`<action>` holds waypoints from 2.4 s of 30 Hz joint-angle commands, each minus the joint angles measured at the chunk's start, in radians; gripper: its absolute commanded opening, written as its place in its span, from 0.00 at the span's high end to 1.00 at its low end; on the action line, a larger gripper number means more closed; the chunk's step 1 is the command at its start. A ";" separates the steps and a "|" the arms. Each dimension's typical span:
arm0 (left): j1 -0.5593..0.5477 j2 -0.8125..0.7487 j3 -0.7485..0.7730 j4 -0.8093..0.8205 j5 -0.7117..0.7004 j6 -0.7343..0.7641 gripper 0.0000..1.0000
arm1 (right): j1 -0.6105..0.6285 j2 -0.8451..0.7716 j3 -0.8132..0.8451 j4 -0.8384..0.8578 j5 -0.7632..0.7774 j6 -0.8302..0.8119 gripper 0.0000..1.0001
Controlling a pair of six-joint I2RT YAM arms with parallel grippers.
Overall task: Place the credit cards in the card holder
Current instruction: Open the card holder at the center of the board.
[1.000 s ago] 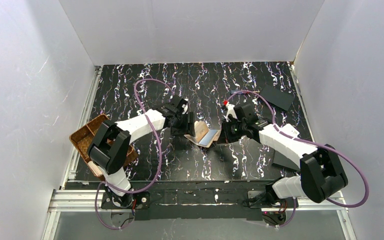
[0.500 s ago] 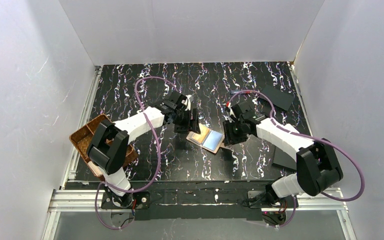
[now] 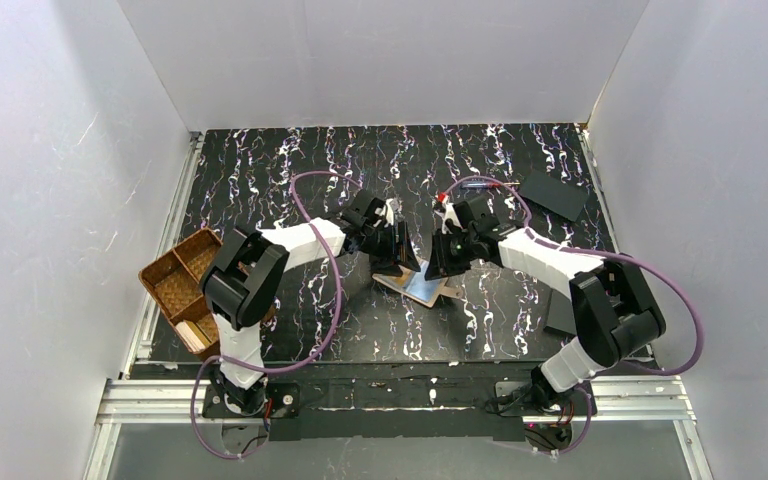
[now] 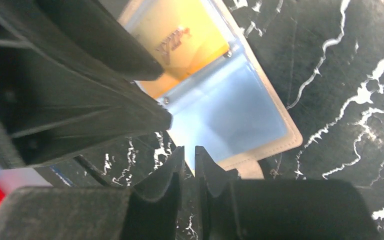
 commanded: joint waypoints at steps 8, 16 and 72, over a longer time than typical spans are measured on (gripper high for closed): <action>0.028 -0.034 -0.099 -0.059 -0.135 0.011 0.46 | -0.006 0.062 -0.074 0.011 0.198 -0.090 0.80; 0.049 -0.220 0.001 -0.143 0.028 0.018 0.33 | -0.002 0.022 0.030 -0.083 0.202 -0.163 0.62; 0.636 -0.771 -0.210 -0.803 -0.635 -0.174 0.21 | 0.300 -0.097 0.220 -0.021 0.058 -0.083 0.16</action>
